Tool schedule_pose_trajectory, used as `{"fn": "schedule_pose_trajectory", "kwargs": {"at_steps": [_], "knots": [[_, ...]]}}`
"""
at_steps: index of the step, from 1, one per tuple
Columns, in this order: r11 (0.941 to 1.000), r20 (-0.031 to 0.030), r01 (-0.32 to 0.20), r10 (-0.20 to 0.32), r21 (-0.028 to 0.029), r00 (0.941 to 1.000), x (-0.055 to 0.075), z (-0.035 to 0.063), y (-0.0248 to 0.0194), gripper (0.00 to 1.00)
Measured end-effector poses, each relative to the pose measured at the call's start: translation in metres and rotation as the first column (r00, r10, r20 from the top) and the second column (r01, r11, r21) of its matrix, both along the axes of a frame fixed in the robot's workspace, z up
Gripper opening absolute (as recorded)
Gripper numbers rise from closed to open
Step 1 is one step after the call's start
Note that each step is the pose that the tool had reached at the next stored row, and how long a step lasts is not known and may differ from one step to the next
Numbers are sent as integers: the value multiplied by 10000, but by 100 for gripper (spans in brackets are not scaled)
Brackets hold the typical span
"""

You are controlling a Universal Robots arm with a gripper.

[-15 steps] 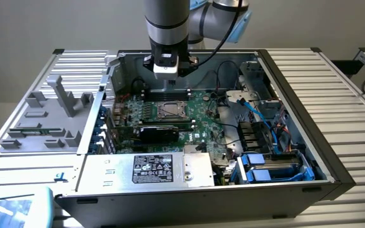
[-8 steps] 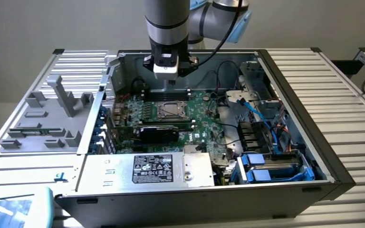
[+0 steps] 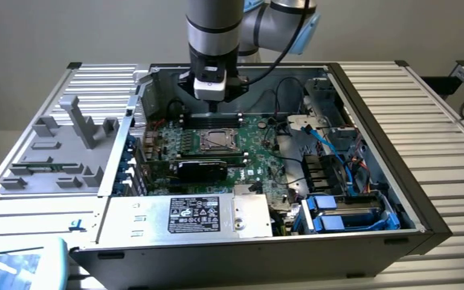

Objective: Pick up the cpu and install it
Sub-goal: 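Install the second cpu locking lever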

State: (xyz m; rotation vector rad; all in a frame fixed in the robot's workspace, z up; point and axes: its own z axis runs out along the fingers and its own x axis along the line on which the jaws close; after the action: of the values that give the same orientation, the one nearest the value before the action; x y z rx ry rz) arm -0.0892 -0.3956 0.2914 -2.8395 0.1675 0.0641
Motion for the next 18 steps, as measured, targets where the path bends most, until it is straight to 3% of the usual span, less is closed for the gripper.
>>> {"fn": "schedule_pose_trajectory", "kwargs": {"at_steps": [3,4,8,9,11,18], "knots": [[10000,-456,-54,54,-1,9989,-17,1,0,12],[10000,-579,-63,63,-2,9983,-33,-1,0,12],[10000,-872,-77,77,2,9962,-106,-24,0,12],[10000,-917,-80,79,1,9958,-107,-36,-2,12],[10000,-951,-77,78,19,9954,-108,-56,-15,12],[10000,-966,-70,76,64,9953,-102,-104,-105,12]]}}
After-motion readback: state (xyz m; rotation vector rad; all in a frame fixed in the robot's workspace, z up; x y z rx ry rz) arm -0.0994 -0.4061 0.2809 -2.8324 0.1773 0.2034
